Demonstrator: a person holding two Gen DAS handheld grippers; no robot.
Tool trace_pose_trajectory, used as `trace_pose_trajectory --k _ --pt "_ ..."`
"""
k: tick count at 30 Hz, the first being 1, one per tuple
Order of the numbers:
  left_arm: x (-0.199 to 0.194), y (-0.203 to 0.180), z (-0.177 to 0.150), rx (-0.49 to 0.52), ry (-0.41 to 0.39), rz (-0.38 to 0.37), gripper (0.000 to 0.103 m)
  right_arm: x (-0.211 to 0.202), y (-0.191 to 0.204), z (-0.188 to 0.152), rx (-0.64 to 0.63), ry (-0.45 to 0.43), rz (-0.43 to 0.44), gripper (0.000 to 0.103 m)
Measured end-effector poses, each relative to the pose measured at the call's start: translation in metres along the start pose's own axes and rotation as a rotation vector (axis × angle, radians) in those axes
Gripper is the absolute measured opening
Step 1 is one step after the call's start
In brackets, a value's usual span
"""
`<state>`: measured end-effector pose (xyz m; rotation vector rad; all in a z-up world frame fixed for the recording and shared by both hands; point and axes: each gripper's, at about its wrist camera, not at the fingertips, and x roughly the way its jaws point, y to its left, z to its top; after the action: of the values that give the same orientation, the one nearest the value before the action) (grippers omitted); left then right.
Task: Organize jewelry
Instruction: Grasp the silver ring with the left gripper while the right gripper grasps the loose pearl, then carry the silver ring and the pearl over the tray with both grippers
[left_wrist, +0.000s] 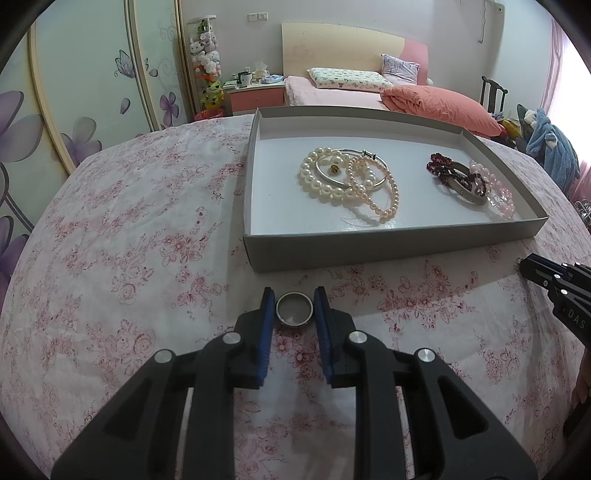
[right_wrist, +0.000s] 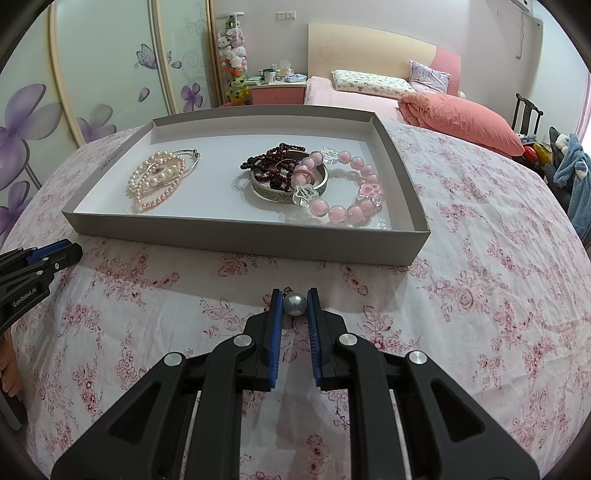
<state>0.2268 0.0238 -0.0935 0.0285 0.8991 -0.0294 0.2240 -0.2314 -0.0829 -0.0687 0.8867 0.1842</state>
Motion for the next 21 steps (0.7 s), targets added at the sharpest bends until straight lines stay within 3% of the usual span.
trace_pose_trajectory --k 10,15,21 --pt "-0.002 0.004 -0.002 -0.031 -0.006 -0.016 0.022 -0.002 -0.008 -0.002 0.048 -0.005 0.018 0.014" --pt "-0.014 0.001 -0.011 -0.059 -0.031 -0.049 0.022 -0.021 -0.011 -0.009 0.088 -0.076 0.033 0.014" --pt "-0.044 -0.018 -0.012 -0.052 -0.138 -0.084 0.022 -0.055 0.005 -0.005 0.059 -0.208 0.059 0.014"
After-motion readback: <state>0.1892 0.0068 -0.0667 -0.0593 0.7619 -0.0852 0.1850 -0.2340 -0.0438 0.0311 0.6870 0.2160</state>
